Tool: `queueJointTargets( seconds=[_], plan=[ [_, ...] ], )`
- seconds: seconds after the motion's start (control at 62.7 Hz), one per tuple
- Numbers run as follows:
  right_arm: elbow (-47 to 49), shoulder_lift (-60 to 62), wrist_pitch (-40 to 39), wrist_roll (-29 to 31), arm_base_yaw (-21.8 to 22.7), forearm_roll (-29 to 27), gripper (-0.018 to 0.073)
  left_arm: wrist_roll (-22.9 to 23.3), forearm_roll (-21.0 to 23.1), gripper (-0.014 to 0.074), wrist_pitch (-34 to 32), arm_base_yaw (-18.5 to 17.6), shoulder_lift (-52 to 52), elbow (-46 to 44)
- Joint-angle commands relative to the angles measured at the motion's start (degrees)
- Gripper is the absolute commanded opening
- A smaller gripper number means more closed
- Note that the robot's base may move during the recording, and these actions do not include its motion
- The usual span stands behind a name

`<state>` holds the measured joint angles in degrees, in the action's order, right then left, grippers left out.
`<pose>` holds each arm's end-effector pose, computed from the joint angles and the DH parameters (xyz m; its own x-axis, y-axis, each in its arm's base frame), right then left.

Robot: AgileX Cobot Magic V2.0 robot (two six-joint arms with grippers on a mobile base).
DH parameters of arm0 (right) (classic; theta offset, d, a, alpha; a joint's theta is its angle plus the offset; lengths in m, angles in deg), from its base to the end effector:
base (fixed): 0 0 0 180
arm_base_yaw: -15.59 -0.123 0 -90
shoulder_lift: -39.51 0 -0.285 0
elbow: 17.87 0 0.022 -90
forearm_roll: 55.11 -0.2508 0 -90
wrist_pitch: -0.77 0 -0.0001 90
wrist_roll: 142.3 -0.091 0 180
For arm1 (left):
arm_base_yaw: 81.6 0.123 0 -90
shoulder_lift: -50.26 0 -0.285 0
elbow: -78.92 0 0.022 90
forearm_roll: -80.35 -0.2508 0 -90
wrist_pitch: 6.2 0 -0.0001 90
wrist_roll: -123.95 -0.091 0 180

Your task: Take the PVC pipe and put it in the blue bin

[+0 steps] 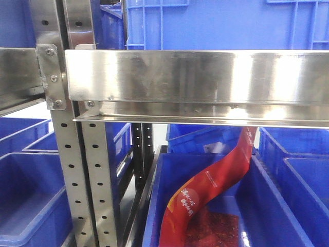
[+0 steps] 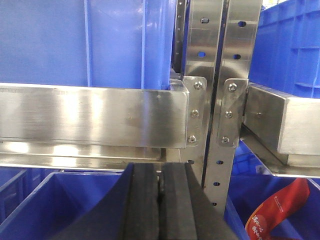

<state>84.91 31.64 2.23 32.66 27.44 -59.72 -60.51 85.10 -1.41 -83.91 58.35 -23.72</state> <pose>0.0554 -0.0114 0.2108 0.0922 0.1519 -0.9841 0.1906 0.9673 0.1672 0.0570 -0.0029 0.2045 -0.0041 -0.0046 -1.0000 0.0472 0.9989 -0.0048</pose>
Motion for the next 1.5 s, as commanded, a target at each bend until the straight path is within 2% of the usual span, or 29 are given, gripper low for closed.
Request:
queueJointTargets(
  seconds=[0.0,0.112,0.271,0.399,0.59,0.766,0.925,1.484],
  plan=[
    [0.0,0.1,0.3,0.0,-0.2,-2.2,-0.0167,-0.2,-0.2,-0.0111,-0.6,-0.2,-0.3,-0.1],
    [0.0,0.1,1.1,0.3,-1.0,-2.5,-0.0167,-0.2,-0.2,-0.0111,-0.6,-0.2,-0.3,-0.1],
    [0.0,0.1,1.1,6.2,-2.7,-2.5,-0.0167,-0.2,-0.2,-0.0111,-0.6,-0.2,-0.3,-0.1],
    [0.0,0.1,1.1,6.3,-3.8,-2.3,-0.0167,-0.2,-0.2,-0.0111,-0.6,-0.2,-0.3,-0.1],
    [0.0,0.1,1.1,6.4,-4.1,1.9,-0.0167,-0.2,-0.2,-0.0111,-0.6,-0.2,-0.3,-0.1],
    [0.0,0.1,0.6,6.7,-4.1,2.1,-0.0167,-0.2,-0.2,-0.0111,-0.6,-0.2,-0.3,-0.1],
    [0.0,0.1,-0.4,6.7,-4.0,6.1,-0.0167,-0.2,-0.2,-0.0111,-0.6,-0.2,-0.3,-0.1],
    [0.0,0.1,1.1,6.7,-3.9,6.3,-0.0167,-0.2,-0.2,-0.0111,-0.6,-0.2,-0.3,-0.1]
  ],
)
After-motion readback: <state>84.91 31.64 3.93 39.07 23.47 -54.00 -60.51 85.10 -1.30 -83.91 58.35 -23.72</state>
